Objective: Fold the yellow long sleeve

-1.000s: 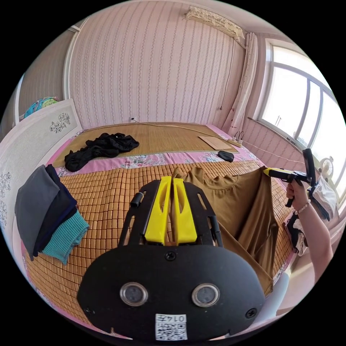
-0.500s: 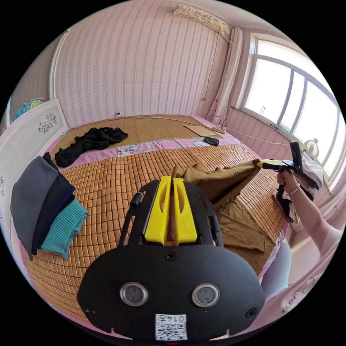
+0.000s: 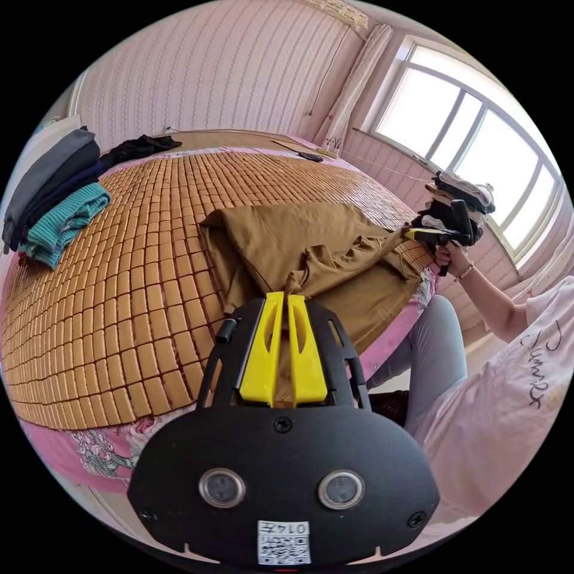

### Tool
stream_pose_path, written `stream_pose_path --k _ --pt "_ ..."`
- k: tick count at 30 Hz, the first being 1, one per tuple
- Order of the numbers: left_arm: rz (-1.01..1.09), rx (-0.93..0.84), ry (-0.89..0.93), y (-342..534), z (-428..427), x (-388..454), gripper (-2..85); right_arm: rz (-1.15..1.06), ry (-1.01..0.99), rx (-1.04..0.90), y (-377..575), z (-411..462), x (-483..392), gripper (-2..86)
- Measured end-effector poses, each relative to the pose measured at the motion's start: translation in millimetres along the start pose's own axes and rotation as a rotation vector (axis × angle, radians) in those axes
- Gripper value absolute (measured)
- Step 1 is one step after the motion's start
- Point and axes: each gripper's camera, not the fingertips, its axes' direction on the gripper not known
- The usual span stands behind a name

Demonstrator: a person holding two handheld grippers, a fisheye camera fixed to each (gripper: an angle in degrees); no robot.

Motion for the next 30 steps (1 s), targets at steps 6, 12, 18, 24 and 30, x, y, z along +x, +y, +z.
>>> stream_pose_path --k 6,12,18,24,30 --pt "-0.025 0.064 0.035 1 -29 3 -0.9 -0.030 0.029 0.029 16 -14 -16 0.5" --pt "-0.102 -0.108 0.006 29 -12 6 -0.3 0.032 0.120 -0.113 41 12 -6 1.2" --pt "-0.016 -0.036 -0.111 13 -52 41 2.1 -0.008 0.119 -0.014 24 -14 -17 3.7" --pt "-0.010 -0.008 -0.035 -36 -2 74 6.9 -0.052 0.008 -0.121 -20 62 -36 8.5" --pt "0.085 -0.134 -0.058 -37 16 95 1.8 -0.023 0.001 -0.177 -17 89 -26 2.7"
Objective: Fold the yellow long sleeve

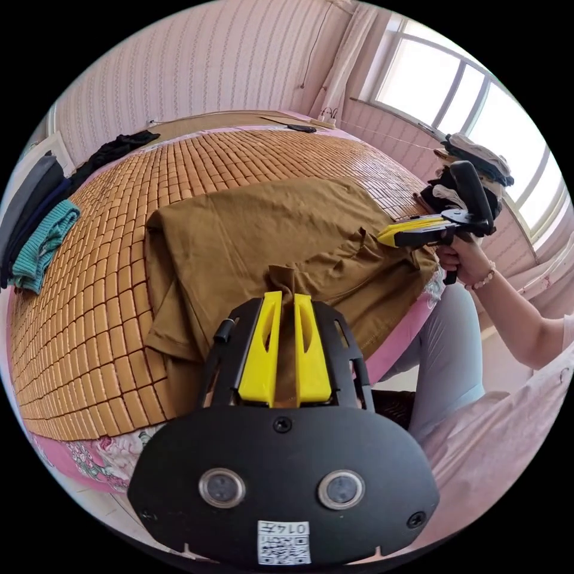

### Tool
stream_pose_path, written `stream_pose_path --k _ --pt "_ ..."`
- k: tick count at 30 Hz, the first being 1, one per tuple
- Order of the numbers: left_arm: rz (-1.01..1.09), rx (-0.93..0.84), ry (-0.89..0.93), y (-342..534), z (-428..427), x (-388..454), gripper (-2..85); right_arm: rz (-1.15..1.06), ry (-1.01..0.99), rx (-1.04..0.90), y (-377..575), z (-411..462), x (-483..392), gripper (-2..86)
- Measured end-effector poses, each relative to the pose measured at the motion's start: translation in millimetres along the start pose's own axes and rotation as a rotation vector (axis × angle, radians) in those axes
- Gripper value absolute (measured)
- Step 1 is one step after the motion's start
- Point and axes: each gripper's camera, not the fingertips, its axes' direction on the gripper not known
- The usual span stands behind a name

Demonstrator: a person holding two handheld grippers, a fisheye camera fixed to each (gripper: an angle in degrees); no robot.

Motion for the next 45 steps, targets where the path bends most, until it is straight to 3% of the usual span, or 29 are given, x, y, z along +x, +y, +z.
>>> stream_pose_path --k 4,8,11,16,22,26,33,40,44,45 --pt "0.019 0.078 0.105 29 -40 8 -0.3 -0.095 -0.132 0.069 22 -21 -2 0.9" --pt "0.059 0.038 0.106 59 -59 24 0.7 -0.199 -0.201 0.037 51 -32 -13 0.2" --pt "0.038 0.029 0.111 82 -76 29 2.1 -0.204 -0.158 -0.012 67 -34 -17 0.1" --pt "-0.005 0.086 -0.028 91 -109 32 3.4 -0.142 -0.127 0.056 71 -48 -20 0.3" --pt "-0.122 0.164 -0.108 64 -107 22 5.1 -0.020 0.076 0.051 47 -29 -23 1.0" --pt "-0.148 0.016 -0.196 62 -84 19 5.1 0.050 0.228 -0.069 47 0 -19 1.3" --pt "-0.164 0.089 -0.223 83 -108 27 4.4 0.122 0.099 0.007 55 -6 -15 2.7" --pt "-0.051 0.168 -0.024 71 -122 80 3.0 -0.078 0.031 0.036 25 5 -78 2.4" --pt "-0.003 0.031 -0.051 74 -89 100 2.5 -0.146 0.052 -0.131 19 53 -103 2.6" --pt "0.009 0.073 -0.064 83 -88 102 1.7 -0.163 0.090 -0.174 23 64 -106 2.4"
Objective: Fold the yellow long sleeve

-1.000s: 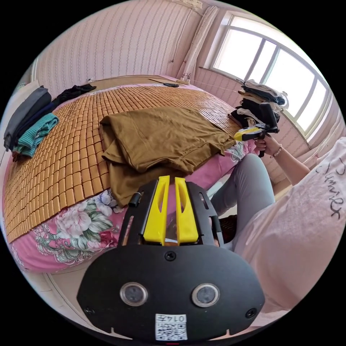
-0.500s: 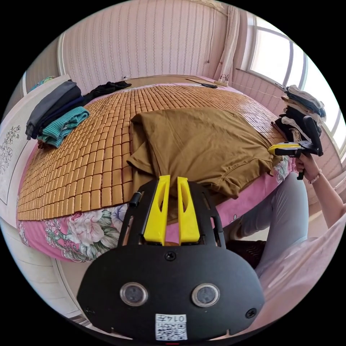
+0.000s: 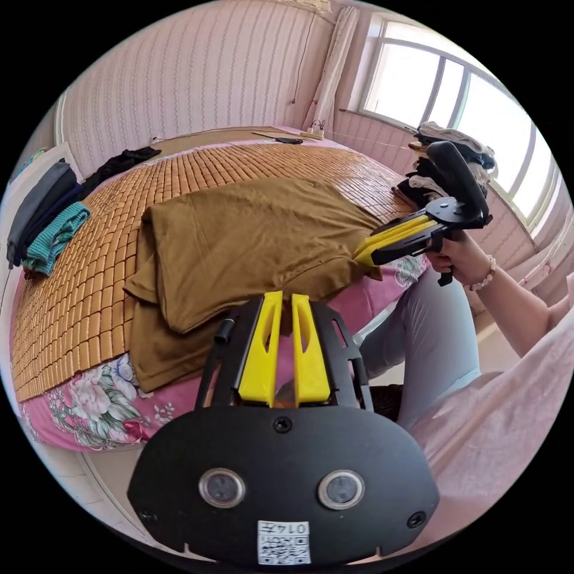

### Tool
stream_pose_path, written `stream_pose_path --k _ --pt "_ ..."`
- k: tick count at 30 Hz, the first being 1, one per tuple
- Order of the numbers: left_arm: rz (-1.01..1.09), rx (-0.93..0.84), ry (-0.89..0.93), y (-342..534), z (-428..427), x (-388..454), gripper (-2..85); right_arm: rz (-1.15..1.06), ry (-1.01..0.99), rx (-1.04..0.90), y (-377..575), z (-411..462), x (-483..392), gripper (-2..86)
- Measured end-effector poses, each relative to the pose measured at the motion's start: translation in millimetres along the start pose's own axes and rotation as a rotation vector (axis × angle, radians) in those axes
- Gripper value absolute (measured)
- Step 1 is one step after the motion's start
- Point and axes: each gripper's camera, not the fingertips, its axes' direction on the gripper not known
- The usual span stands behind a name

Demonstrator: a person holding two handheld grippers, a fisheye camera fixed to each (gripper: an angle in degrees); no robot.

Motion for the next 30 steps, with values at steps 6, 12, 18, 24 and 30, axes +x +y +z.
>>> stream_pose_path --k 6,12,18,24,30 --pt "-0.007 0.051 0.006 13 -15 3 -0.6 -0.012 0.084 0.069 7 -2 -23 -0.1" --pt "0.022 0.118 0.003 27 -40 25 -0.9 -0.006 0.116 0.209 27 -16 -51 -0.9" --pt "0.046 0.278 -0.025 52 -54 51 -1.0 0.033 0.138 0.376 63 -7 -78 -0.9" --pt "0.043 0.307 -0.020 56 -42 65 -1.0 0.060 0.123 0.410 76 5 -92 -0.7" --pt "0.100 0.332 -0.079 37 -29 82 -1.0 -0.028 0.201 0.419 14 -14 -96 -0.6"
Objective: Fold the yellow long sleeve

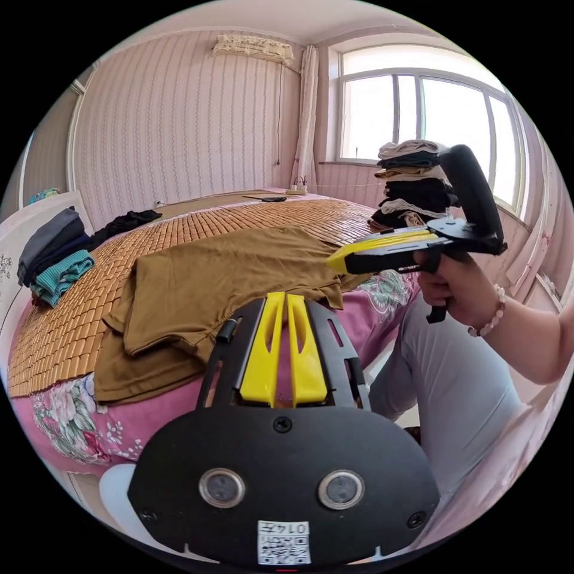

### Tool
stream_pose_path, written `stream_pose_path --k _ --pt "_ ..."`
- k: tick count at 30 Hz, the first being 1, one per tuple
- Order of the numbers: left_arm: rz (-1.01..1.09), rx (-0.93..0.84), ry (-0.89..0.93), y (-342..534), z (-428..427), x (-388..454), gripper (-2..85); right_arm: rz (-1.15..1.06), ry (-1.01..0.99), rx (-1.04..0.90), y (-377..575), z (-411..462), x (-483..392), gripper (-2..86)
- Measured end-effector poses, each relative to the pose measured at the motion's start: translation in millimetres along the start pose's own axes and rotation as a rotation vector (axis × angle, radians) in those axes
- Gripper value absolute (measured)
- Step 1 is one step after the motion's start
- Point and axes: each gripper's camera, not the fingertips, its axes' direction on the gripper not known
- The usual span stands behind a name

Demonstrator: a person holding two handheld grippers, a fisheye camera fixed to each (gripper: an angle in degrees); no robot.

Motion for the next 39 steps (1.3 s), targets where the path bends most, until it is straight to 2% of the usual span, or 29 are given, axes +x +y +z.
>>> stream_pose_path --k 9,13,14,15,20,23,27,31,34,36,39 --pt "0.002 -0.013 -0.045 0 31 1 -0.5 -0.164 0.137 -0.295 -142 106 7 -0.7" --pt "0.034 -0.031 -0.030 9 44 4 -0.9 -0.182 0.144 -0.418 -165 158 4 -0.7" --pt "0.027 -0.038 -0.023 9 45 3 -0.9 -0.186 0.137 -0.518 -165 179 3 -0.6" --pt "0.019 -0.041 -0.007 9 47 0 -1.0 -0.175 0.145 -0.474 -169 182 2 -0.6" --pt "-0.004 -0.007 0.043 15 48 -8 -1.0 -0.229 0.136 -0.623 -199 196 -1 -0.5" --pt "0.023 0.057 0.034 15 40 -3 -1.0 -0.158 0.146 -0.550 -222 192 17 -0.4" --pt "0.024 -0.084 0.073 12 65 -1 -1.0 -0.112 0.146 -0.609 -229 224 41 -0.4" --pt "0.028 -0.084 0.094 12 76 -4 -1.0 -0.079 0.132 -0.559 -222 222 50 -0.3" --pt "-0.002 -0.059 0.125 14 81 -9 -1.0 -0.037 0.103 -0.397 -205 188 62 -0.1" --pt "-0.012 -0.033 0.164 12 79 -11 -1.0 0.081 0.042 -0.208 -172 129 79 0.3" --pt "-0.010 0.022 0.269 -3 64 -11 -0.9 0.189 -0.062 -0.039 -97 52 101 1.8"
